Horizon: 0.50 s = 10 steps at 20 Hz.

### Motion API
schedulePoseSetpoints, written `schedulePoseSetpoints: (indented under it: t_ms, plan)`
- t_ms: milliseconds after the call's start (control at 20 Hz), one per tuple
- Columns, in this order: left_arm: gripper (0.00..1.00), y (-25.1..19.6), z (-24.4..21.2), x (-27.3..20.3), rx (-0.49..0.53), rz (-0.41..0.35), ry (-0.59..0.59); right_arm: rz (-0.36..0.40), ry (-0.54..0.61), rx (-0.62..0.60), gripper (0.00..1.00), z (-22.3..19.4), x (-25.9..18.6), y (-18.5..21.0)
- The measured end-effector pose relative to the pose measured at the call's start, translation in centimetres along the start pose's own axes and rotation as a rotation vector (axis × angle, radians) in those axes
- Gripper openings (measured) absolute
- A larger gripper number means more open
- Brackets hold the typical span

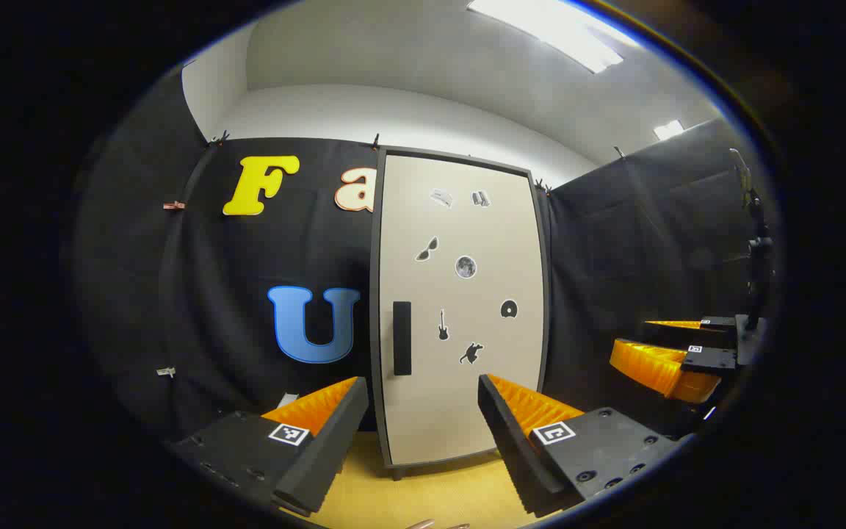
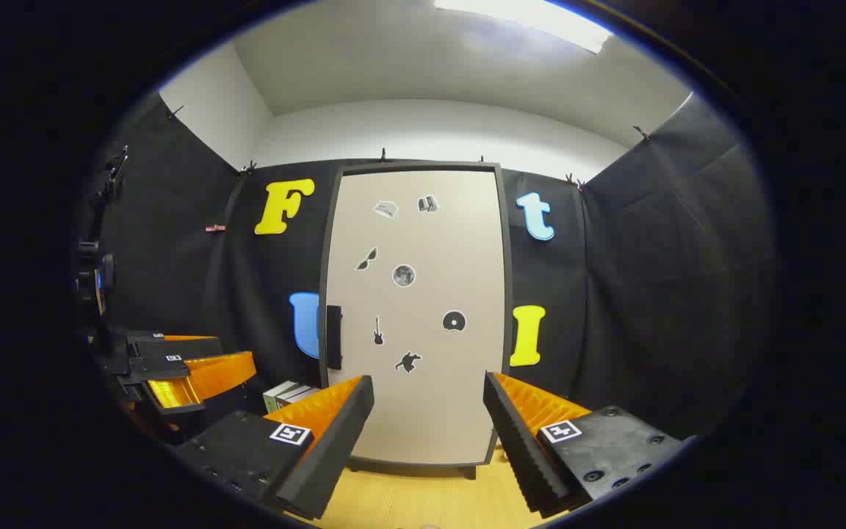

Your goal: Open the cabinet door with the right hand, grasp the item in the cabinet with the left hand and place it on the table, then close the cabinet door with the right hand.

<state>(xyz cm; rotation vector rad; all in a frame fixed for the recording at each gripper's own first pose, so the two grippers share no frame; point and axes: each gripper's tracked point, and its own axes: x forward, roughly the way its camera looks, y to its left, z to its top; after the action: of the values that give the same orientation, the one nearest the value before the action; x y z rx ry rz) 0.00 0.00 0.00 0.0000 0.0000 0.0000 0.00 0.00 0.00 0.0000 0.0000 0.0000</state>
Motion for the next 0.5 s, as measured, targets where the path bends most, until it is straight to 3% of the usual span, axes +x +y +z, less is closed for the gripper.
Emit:
schedulePoseSetpoints:
  t_ms: [500]
  plan:
    - [0.94,-1.1,0.1,1.1,0.000,-0.012,0.003,-0.005,-0.008,-0.017,0.97,-0.3,0.6,-0.4]
